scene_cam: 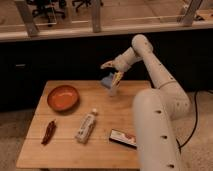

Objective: Place the white sponge in the ceramic cup

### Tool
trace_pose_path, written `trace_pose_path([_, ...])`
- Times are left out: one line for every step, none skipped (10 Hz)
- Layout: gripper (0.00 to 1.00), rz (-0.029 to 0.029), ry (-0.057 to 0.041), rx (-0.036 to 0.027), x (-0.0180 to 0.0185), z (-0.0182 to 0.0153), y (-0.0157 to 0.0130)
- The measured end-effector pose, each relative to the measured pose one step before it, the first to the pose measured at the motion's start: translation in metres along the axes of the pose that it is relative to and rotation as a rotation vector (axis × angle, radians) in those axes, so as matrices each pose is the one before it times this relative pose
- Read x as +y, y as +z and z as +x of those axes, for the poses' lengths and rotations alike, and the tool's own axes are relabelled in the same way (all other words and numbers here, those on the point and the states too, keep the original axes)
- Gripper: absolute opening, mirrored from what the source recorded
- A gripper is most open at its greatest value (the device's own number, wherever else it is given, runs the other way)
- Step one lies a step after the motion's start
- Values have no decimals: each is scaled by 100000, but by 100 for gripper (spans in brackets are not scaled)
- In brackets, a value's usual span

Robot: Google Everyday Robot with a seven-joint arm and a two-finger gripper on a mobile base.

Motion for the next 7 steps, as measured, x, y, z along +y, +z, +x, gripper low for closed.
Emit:
trace_pose_path([80,352,298,-431,44,126,-77])
trace_pose_path([80,224,150,-223,25,63,-55])
trace_pose_path([80,244,186,-247,67,41,-124])
trace_pose_path([80,192,206,-289,95,46,-104])
trace_pose_path([80,763,357,-174,26,150,-102])
trace_pose_path([80,694,115,113,-35,-8,-214])
trace_pose_path([80,587,230,336,24,18,-200])
